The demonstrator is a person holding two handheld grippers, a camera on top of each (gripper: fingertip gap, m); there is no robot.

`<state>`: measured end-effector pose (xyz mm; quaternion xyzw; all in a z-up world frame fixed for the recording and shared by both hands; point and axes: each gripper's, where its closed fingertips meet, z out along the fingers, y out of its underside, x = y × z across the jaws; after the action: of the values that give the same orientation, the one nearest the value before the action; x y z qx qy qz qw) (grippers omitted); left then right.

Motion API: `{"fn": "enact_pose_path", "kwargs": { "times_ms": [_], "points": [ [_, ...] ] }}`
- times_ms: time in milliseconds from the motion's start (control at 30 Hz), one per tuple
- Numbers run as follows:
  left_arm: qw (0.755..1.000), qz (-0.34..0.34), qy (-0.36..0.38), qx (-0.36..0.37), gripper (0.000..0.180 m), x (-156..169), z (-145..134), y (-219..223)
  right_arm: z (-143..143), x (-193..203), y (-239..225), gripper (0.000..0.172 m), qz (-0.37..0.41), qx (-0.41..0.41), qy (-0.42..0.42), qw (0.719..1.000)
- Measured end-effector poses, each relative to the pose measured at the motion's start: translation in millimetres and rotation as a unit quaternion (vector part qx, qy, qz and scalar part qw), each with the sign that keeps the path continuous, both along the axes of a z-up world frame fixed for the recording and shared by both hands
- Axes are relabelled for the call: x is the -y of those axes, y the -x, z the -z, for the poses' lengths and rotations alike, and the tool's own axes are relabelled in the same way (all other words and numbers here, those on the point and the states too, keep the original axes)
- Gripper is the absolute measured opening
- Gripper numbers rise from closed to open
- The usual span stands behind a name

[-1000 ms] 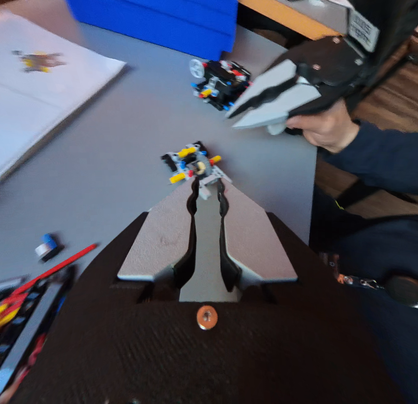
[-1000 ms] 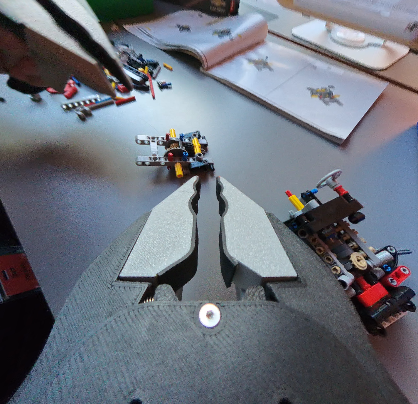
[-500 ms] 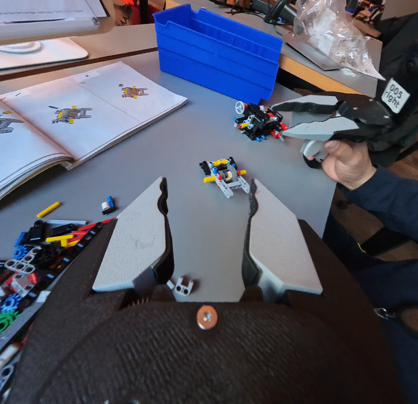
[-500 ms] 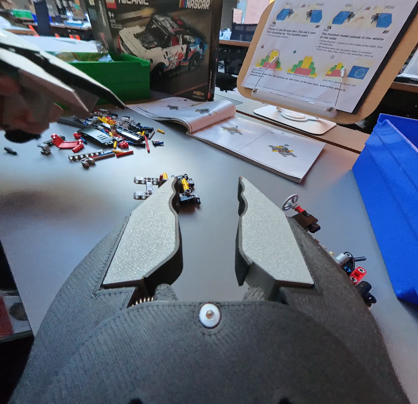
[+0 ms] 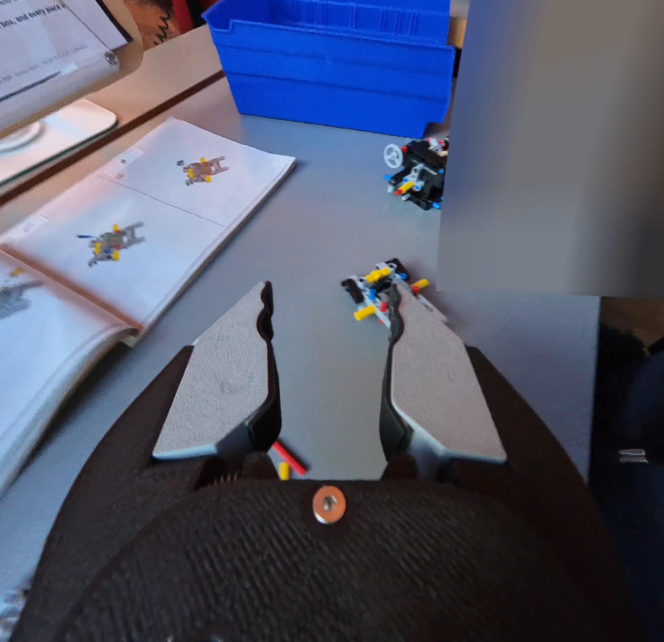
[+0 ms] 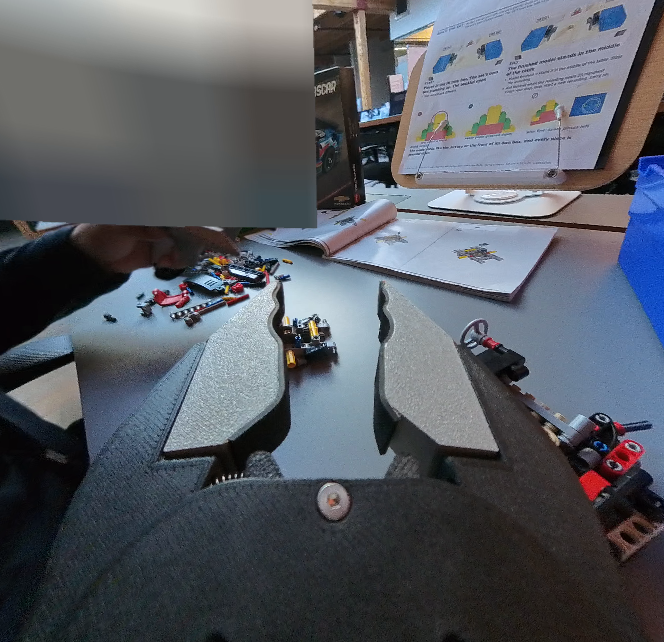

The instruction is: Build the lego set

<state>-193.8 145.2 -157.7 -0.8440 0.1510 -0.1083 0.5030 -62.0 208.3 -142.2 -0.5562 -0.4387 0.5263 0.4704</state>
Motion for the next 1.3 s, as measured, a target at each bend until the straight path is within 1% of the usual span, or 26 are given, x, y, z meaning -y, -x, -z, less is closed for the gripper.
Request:
{"fn": "enact_pose_path", "kwargs": {
  "times_ms": [67, 133, 200, 233, 300, 367, 433, 500, 633, 700, 733, 767, 800, 833, 867, 900, 933, 1000, 1033, 1100, 1133, 1167, 1200, 1233, 1267, 1300],
  "points": [
    [0.999, 0.011, 0.021, -0.044, 0.065, -19.9, -7.9, 15.7, -0.3, 0.7, 2.6, 0.051, -0.013, -0.003, 0.012, 1.0],
    [0.995, 0.027, 0.044, -0.086, 0.069, -46.5, -13.9, 28.0, 0.4, 1.9, 4.8, 0.051, -0.024, -0.002, 0.02, 1.0],
    [0.991, 0.043, 0.064, -0.107, 0.071, -74.3, -17.7, 30.2, 0.2, 3.2, 5.3, 0.052, -0.029, -0.002, 0.021, 0.999],
    [0.991, 0.052, 0.071, -0.104, 0.07, -84.1, -19.3, 25.5, -0.2, 3.4, 4.9, 0.052, -0.029, -0.004, 0.019, 0.999],
    [0.993, 0.074, 0.069, -0.062, 0.069, -91.6, -25.4, 1.4, -1.7, 3.6, 3.6, 0.052, -0.026, -0.008, 0.014, 1.0],
    [0.995, 0.08, 0.048, -0.033, 0.067, -86.0, -27.2, -21.5, -3.5, 4.1, 2.0, 0.053, -0.024, -0.015, 0.01, 1.0],
    [0.996, 0.07, 0.04, -0.038, 0.066, -72.0, -19.4, -33.0, -4.6, 5.3, 0.4, 0.053, -0.025, -0.019, 0.009, 0.999],
    [0.996, 0.061, 0.039, -0.047, 0.059, -53.9, -12.1, -38.9, -5.1, 7.6, -0.2, 0.055, -0.031, -0.021, 0.011, 0.999],
    [0.998, 0.033, 0.018, -0.057, 0.058, -18.5, -21.7, -44.5, -4.2, 10.8, 0.7, 0.066, -0.026, -0.014, 0.0, 1.0],
    [0.997, -0.003, 0.007, -0.077, 0.064, -6.1, -23.4, -37.2, -1.1, 13.4, 3.5, 0.078, -0.021, 0.001, -0.018, 1.0],
    [0.998, -0.02, 0.001, -0.063, 0.072, -1.3, -24.6, -37.1, 1.0, 14.8, 5.3, 0.083, -0.018, 0.011, -0.03, 0.999],
    [0.999, -0.037, -0.008, -0.032, 0.082, 2.3, -25.5, -39.8, 2.7, 16.3, 6.8, 0.085, -0.014, 0.021, -0.045, 0.999],
    [0.999, -0.04, -0.013, 0.009, 0.089, 7.2, -23.8, -48.0, 3.6, 18.0, 7.8, 0.084, -0.009, 0.028, -0.063, 0.998],
    [0.999, -0.027, -0.01, 0.044, 0.094, 14.0, -19.2, -59.9, 3.9, 19.6, 8.4, 0.08, -0.004, 0.033, -0.081, 0.996],
    [0.998, -0.017, -0.001, 0.06, 0.101, 21.6, -12.7, -68.0, 5.5, 22.8, 8.4, 0.056, -0.004, 0.041, -0.099, 0.994],
    [0.998, -0.018, 0.004, 0.057, 0.102, 28.2, -6.4, -70.1, 9.5, 29.2, 7.6, 0.0, -0.017, 0.054, -0.121, 0.991],
    [0.999, -0.013, 0.002, 0.042, 0.091, 35.2, -2.5, -71.0, 13.3, 32.0, 7.1, 0.0, -0.019, 0.068, -0.139, 0.988],
    [0.999, 0.035, -0.029, -0.006, 0.0, 51.4, -2.7, -78.1, 17.3, 26.5, 6.1, 0.0, 0.013, 0.091, -0.17, 0.981],
    [0.998, 0.025, -0.047, -0.027, 0.0, 53.4, -3.6, -74.8, 15.4, 27.3, 6.0, 0.0, 0.018, 0.088, -0.186, 0.978],
    [0.997, 0.017, -0.051, -0.053, 0.0, 57.1, 0.4, -71.6, 8.6, 28.7, 5.5, 0.0, 0.029, 0.07, -0.207, 0.975],
    [0.998, 0.018, -0.048, -0.047, 0.0, 58.1, 2.1, -72.9, 8.4, 27.8, 6.5, 0.017, 0.035, 0.066, -0.21, 0.975],
    [0.998, 0.019, -0.042, -0.035, 0.005, 58.5, 3.5, -74.5, 11.2, 25.3, 8.6, 0.031, 0.039, 0.072, -0.206, 0.975],
    [0.999, 0.019, -0.034, -0.026, 0.018, 58.2, 5.3, -74.7, 16.3, 23.2, 10.8, 0.033, 0.038, 0.088, -0.196, 0.976],
    [0.999, 0.016, -0.023, -0.022, 0.029, 57.3, 8.3, -73.1, 20.1, 21.5, 12.5, 0.039, 0.037, 0.1, -0.186, 0.977],
    [1.0, 0.011, -0.013, -0.021, 0.036, 56.0, 11.5, -70.4, 21.4, 19.4, 13.2, 0.044, 0.039, 0.105, -0.181, 0.977],
    [1.0, 0.008, -0.007, -0.02, 0.041, 54.9, 13.6, -68.2, 21.7, 18.9, 11.9, 0.019, 0.04, 0.107, -0.181, 0.977]
  ]
}}
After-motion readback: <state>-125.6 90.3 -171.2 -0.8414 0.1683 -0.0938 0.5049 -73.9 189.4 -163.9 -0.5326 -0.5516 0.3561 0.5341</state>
